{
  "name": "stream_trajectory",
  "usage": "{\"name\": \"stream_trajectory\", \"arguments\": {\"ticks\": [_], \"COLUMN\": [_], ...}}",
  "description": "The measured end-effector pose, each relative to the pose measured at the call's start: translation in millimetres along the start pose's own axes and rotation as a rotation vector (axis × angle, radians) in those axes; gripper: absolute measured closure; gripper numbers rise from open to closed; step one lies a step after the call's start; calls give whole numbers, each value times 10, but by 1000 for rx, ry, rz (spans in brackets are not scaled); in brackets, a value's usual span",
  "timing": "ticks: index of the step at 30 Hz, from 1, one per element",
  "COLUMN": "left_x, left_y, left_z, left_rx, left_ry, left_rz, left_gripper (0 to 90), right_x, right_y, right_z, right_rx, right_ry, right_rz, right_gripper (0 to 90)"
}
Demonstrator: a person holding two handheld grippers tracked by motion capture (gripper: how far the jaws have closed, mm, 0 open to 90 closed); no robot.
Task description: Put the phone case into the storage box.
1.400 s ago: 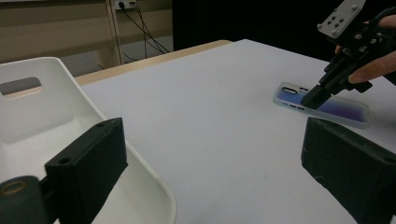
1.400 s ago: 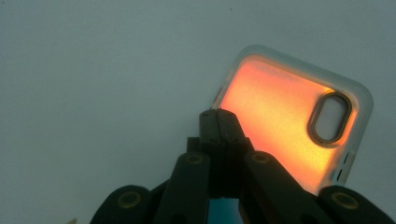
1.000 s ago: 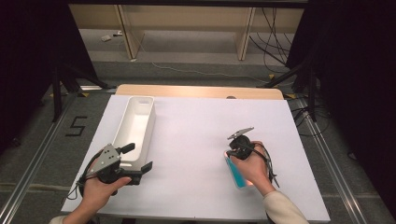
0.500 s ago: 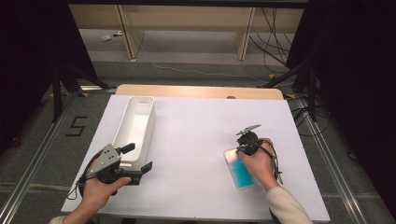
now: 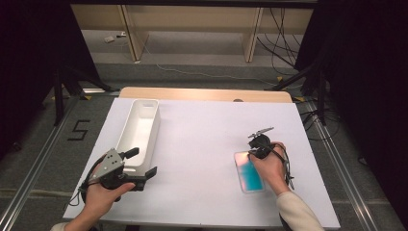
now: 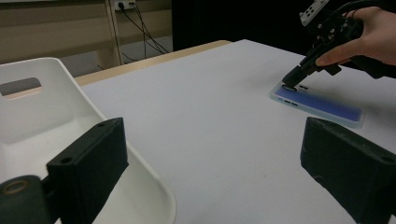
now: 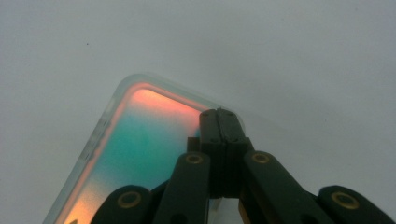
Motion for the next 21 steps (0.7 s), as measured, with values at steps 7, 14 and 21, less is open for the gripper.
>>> {"name": "stream_trajectory", "arguments": {"ticks": [7,14,21], "left_x": [-1,0,1], "left_y": [-1,-1,0], "left_z": [0,0,1], "left_rx": [0,-1,0], "left_ry": [0,-1,-1], "left_rz": [0,0,0], "left_gripper": [72,72,73], "right_x": [36,87,105], "right_y": [-2,-5,-12], "right_z": [10,30,39], "right_rx": [-3,-4,-2], "right_ry": [-11,-25,-29], "right_rz": [-12,-19,-36], "right_gripper": [900,900,900]}}
Point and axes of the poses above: each handheld gripper's, and its own axes: z roughly backward along the jaws, y roughly out of its top, x roughly to its right, the point moved 1 cm from there along -z, roughly forward along the jaws, and after that the axes turned 12 degrees about -z, right-handed, at the moved point
